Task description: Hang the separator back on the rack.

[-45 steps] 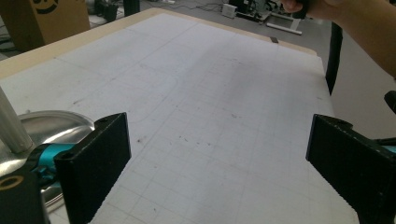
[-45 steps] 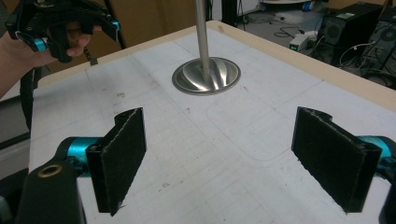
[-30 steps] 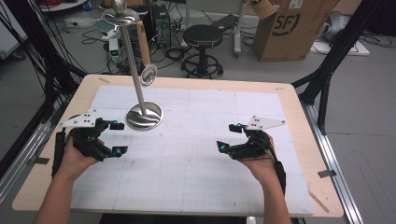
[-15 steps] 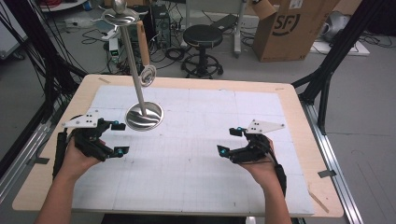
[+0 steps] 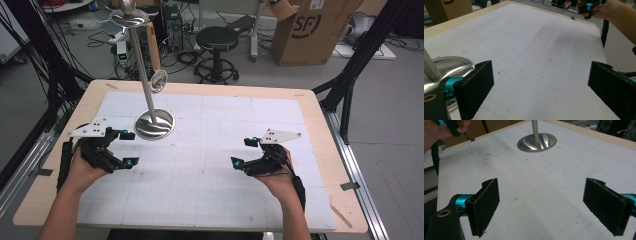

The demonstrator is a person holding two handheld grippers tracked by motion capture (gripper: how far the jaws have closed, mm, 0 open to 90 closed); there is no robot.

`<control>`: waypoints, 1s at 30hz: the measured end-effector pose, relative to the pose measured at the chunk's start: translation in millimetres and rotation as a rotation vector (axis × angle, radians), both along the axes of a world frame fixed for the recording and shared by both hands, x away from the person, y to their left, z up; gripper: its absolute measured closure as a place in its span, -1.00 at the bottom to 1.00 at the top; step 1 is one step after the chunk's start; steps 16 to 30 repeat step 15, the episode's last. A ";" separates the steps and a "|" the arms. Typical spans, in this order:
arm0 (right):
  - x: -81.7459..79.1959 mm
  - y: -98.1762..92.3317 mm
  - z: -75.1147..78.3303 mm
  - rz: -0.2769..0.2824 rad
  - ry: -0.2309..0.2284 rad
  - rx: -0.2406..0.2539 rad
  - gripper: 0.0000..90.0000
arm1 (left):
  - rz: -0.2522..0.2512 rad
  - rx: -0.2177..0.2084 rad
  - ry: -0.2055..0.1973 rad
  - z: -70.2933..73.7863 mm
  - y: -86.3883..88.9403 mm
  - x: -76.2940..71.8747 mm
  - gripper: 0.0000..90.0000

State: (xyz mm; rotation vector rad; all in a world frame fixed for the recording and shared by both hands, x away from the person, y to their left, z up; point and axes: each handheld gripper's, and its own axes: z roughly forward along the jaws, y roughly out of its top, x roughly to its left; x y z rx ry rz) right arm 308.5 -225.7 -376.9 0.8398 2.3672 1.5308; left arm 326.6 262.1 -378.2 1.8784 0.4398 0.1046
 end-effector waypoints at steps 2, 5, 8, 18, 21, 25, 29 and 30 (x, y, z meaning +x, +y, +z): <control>0.4 0.0 -0.3 -0.002 0.004 -0.002 -0.72 | 0.000 0.001 -0.002 0.1 0.3 0.3 -0.84; 0.8 0.7 -1.1 -0.001 0.010 -0.006 -0.72 | -0.002 0.004 -0.001 -0.2 -0.5 0.3 -0.84; 0.9 1.4 -1.4 0.004 0.008 -0.005 -0.72 | -0.003 0.007 0.001 -0.5 -1.2 0.2 -0.84; 1.0 1.3 -1.5 0.007 0.007 -0.006 -0.72 | 0.003 0.005 0.005 -0.8 -1.0 0.7 -0.84; 1.0 1.3 -1.5 0.007 0.007 -0.006 -0.72 | 0.003 0.005 0.005 -0.8 -1.0 0.7 -0.84; 1.0 1.3 -1.5 0.007 0.007 -0.006 -0.72 | 0.003 0.005 0.005 -0.8 -1.0 0.7 -0.84; 1.0 1.3 -1.5 0.007 0.007 -0.006 -0.72 | 0.003 0.005 0.005 -0.8 -1.0 0.7 -0.84; 1.0 1.3 -1.5 0.007 0.007 -0.006 -0.72 | 0.003 0.005 0.005 -0.8 -1.0 0.7 -0.84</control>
